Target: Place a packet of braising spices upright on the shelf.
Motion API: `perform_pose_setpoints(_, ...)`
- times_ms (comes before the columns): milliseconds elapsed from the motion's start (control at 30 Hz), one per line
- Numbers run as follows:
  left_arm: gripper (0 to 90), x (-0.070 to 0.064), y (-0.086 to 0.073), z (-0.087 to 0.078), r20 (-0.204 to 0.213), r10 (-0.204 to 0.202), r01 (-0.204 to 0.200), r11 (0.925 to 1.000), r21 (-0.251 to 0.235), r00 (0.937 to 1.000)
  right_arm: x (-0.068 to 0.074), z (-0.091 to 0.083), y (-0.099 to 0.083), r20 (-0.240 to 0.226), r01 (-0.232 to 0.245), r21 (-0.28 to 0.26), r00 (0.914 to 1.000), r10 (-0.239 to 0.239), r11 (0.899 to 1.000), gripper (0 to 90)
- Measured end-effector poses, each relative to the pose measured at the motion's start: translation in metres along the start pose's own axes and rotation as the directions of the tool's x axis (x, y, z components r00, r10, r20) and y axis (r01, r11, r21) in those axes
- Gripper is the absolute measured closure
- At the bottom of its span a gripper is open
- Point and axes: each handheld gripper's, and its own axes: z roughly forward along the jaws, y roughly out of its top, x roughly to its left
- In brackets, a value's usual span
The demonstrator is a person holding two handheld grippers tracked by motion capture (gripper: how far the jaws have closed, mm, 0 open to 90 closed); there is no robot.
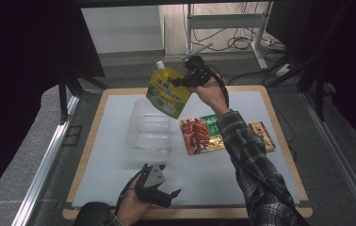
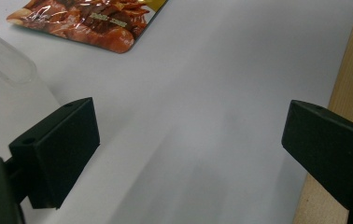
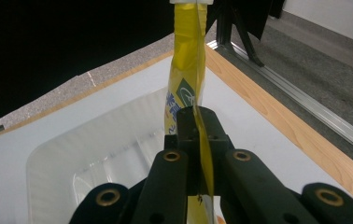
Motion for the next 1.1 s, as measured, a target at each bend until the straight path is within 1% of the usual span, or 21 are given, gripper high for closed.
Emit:
perform_pose_setpoints(267,4.0,0.0,0.0,0.0,0.005,0.0,0.0,1.0,-0.002,1.0,0.003,0.02,0.007,-0.003,0.001,0.011,1.0,-0.001,1.0,89.1)
perform_pose_setpoints(367,4.0,-0.001,0.0,0.0,0.007,0.001,-0.001,1.0,-0.003,1.0,0.005,0.03,0.009,-0.005,0.002,0.022,1.0,-0.002,1.0,89.1)
perform_pose_setpoints(433,4.0,-0.001,0.0,0.0,0.008,0.002,-0.002,1.0,-0.003,1.0,0.005,0.031,0.01,-0.008,0.005,0.021,1.0,-0.004,1.0,89.1)
perform_pose_setpoints(567,4.0,-0.001,0.0,0.0,0.011,0.004,-0.005,1.0,0.002,0.9999,0.01,0.036,0.015,0.0,0.023,0.039,0.9997,-0.023,0.999,89.1)
perform_pose_setpoints(700,4.0,-0.002,0.001,0.0,0.011,0.005,-0.005,1.0,0.001,0.9999,0.012,0.044,0.016,0.008,0.028,0.05,0.9996,-0.028,0.998,89.1)
perform_pose_setpoints(767,4.0,-0.002,0.001,0.0,0.012,0.005,-0.005,1.0,0.001,0.9999,0.012,0.05,0.015,0.006,0.022,0.068,0.9997,-0.022,0.997,89.1)
perform_pose_setpoints(800,4.0,-0.001,0.0,0.0,0.011,0.006,-0.006,1.0,0.002,0.9999,0.013,0.056,0.014,0.003,0.026,0.085,0.9997,-0.026,0.996,89.0)
perform_pose_setpoints(833,4.0,-0.001,0.0,0.0,0.011,0.006,-0.006,1.0,0.002,0.9999,0.012,0.059,0.014,0.001,0.035,0.09,0.9994,-0.036,0.995,89.0)
perform_pose_setpoints(867,4.0,-0.001,0.0,0.0,0.012,0.005,-0.005,1.0,0.002,0.9999,0.012,0.059,0.014,0.001,0.035,0.09,0.9994,-0.036,0.995,89.0)
perform_pose_setpoints(900,4.0,-0.001,0.0,0.0,0.013,0.004,-0.005,1.0,0.001,0.9999,0.013,0.061,0.013,0.003,0.027,0.099,0.9996,-0.027,0.995,89.0)
perform_pose_setpoints(933,4.0,-0.001,0.0,0.0,0.012,0.005,-0.005,1.0,0.002,0.9999,0.013,0.066,0.013,0.005,0.032,0.115,0.9995,-0.032,0.993,89.0)
perform_pose_setpoints(1100,4.0,-0.001,0.0,0.0,0.012,0.005,-0.005,1.0,0.003,0.9999,0.014,0.076,0.012,0.006,0.034,0.133,0.9994,-0.035,0.99,88.9)
